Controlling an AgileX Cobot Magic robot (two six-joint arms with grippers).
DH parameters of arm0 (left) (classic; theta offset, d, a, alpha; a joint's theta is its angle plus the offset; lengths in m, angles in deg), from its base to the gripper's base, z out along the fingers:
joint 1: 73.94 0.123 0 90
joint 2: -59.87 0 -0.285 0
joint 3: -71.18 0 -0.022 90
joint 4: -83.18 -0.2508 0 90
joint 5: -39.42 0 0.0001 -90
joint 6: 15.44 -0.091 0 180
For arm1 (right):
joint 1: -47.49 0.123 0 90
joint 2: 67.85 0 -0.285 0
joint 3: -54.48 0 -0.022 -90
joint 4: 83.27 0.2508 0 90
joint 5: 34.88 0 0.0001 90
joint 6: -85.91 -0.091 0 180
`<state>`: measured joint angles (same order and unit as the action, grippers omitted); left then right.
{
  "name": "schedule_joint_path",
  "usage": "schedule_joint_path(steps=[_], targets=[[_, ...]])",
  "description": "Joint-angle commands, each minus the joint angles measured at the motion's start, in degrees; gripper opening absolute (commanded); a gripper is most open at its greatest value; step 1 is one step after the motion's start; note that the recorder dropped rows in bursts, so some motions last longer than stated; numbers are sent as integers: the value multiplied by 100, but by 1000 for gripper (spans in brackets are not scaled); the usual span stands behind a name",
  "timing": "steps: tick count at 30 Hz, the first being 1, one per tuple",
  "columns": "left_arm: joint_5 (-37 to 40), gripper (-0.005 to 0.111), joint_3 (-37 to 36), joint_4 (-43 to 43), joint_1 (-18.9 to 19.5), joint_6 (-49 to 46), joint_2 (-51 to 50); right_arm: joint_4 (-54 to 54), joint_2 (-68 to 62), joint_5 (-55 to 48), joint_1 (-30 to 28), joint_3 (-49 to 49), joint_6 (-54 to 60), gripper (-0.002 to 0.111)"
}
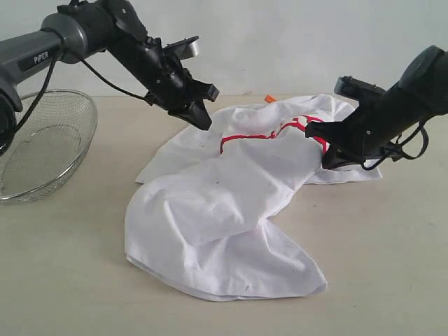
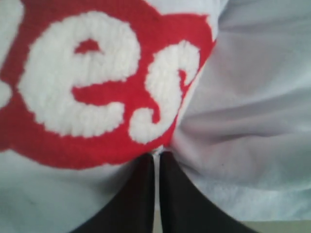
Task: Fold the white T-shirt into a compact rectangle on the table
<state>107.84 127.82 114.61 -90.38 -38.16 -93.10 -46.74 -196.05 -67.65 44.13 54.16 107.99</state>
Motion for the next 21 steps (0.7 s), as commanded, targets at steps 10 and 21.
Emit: schedule_joint_path(steps=[10, 21], targets=[[-336, 5, 13, 30, -345, -174, -89, -13, -279, 85, 0, -24, 62, 0], [-377, 5, 2, -345, -345, -174, -365, -1732, -300, -353, -10, -24, -911, 0]])
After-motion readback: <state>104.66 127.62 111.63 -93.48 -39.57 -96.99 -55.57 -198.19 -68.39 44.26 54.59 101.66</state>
